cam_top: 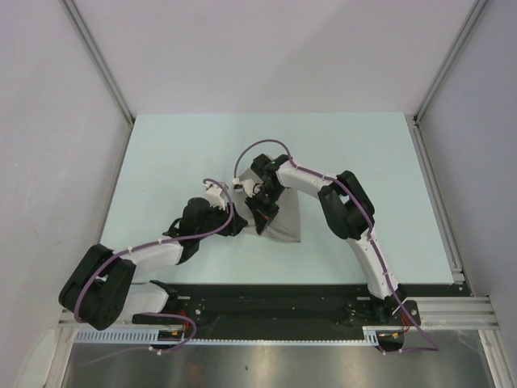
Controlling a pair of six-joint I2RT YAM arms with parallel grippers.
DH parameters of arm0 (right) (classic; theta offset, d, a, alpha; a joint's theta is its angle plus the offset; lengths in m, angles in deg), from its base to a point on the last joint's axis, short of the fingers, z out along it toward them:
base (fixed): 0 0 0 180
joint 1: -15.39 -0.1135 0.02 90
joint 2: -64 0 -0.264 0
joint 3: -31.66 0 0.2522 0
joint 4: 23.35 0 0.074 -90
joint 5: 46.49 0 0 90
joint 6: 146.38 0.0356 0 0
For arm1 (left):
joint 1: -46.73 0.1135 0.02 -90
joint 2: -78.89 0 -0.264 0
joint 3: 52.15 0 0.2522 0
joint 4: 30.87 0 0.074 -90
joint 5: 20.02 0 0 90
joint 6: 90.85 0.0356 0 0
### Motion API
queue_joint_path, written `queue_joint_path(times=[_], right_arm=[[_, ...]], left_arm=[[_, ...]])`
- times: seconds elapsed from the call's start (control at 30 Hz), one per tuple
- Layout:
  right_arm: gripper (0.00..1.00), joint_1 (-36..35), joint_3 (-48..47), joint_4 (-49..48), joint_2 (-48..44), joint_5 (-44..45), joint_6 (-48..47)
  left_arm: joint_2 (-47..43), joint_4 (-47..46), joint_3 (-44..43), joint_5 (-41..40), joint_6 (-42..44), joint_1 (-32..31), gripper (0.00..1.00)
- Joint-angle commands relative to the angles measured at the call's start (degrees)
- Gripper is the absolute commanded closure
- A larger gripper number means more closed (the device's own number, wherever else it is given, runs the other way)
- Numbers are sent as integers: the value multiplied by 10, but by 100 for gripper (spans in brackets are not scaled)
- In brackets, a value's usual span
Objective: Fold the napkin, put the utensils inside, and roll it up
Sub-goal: Roll the napkin with the utensil
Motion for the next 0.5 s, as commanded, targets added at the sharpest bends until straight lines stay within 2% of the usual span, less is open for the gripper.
queue_joint_path(times=[0.0, 0.03, 0.07, 0.13, 0.17, 0.2, 0.23, 0.3, 0.33, 0.4, 0.43, 0.47], right_arm=[[100, 6, -18, 20, 10, 0, -2], [100, 7, -18, 17, 9, -1, -1], [100, 8, -18, 17, 6, -1, 2], [100, 12, -18, 12, 3, -9, 4], [98, 15, -17, 9, -3, -17, 6], [95, 19, -14, 1, -7, -23, 8], [88, 22, -11, -3, -13, -26, 10], [81, 26, 3, -22, -33, -36, 18], [72, 32, 10, -31, -42, -37, 21], [61, 39, 36, -57, -74, -43, 33], [51, 46, 48, -67, -85, -44, 37], [47, 51, 60, -78, -100, -46, 42]], left_arm=[[15, -12, -25, 8, 16, -6, 55], [18, -8, -29, 3, 16, -6, 60], [21, -4, -30, -11, 15, -6, 72], [25, 15, -38, -27, 17, -6, 83], [28, 21, -41, -40, 17, -6, 92], [31, 34, -45, -47, 17, -6, 96], [33, 40, -52, -53, 16, -5, 99], [39, 60, -59, -63, 16, -4, 100], [41, 67, -65, -66, 15, -3, 100], [46, 81, -70, -66, 12, 0, 100], [45, 85, -73, -66, 10, 1, 100], [44, 88, -74, -66, 9, 2, 100]])
